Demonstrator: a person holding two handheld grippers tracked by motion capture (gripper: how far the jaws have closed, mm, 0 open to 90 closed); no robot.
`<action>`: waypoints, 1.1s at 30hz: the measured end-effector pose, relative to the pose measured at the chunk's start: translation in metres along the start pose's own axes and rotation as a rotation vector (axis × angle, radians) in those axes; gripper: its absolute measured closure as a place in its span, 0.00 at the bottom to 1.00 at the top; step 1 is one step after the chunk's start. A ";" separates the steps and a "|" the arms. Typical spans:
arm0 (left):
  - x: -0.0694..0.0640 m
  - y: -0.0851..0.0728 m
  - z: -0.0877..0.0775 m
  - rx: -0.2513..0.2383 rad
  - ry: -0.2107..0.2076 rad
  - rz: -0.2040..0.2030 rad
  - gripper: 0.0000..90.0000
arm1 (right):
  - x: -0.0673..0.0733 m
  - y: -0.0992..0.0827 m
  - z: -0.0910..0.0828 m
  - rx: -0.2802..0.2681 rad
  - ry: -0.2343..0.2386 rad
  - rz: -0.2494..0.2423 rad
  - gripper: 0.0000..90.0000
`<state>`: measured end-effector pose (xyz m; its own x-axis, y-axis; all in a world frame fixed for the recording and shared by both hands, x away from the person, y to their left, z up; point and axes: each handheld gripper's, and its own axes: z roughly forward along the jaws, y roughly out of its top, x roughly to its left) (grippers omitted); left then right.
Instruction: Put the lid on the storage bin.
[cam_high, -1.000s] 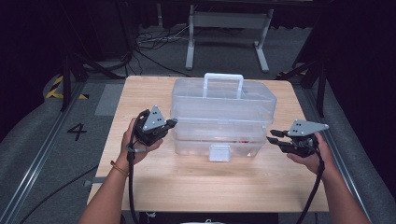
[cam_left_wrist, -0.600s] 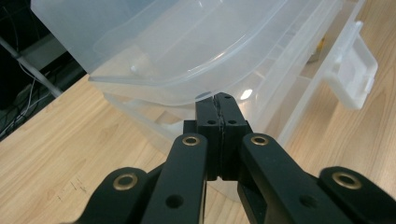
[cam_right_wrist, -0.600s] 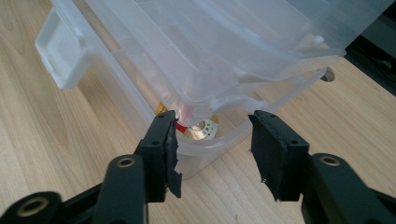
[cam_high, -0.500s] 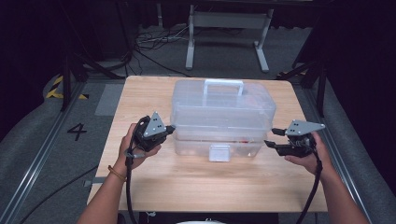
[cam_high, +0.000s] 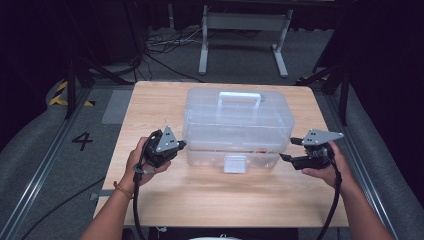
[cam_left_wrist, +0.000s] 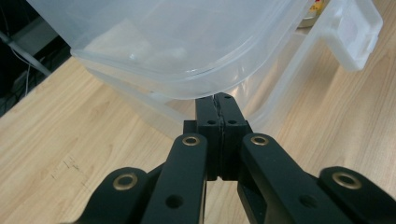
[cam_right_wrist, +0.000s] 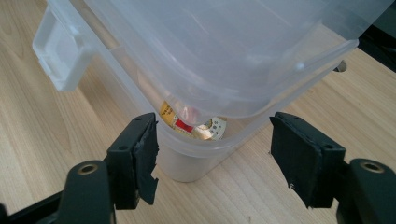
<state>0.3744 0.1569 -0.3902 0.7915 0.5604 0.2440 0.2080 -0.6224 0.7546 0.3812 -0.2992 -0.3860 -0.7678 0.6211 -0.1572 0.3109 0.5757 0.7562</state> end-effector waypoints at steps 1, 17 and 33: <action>-0.002 -0.001 0.001 0.012 0.003 0.007 1.00 | 0.001 0.001 0.001 -0.006 0.009 0.001 0.35; 0.000 -0.015 0.005 0.025 -0.003 -0.038 1.00 | 0.004 0.002 0.008 -0.002 0.003 0.007 0.34; 0.001 -0.022 0.004 -0.004 -0.008 -0.059 0.95 | 0.005 -0.001 0.011 0.011 -0.014 -0.001 0.31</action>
<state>0.3732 0.1689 -0.4093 0.7822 0.5920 0.1943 0.2524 -0.5861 0.7699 0.3832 -0.2910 -0.3948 -0.7602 0.6280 -0.1668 0.3163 0.5819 0.7492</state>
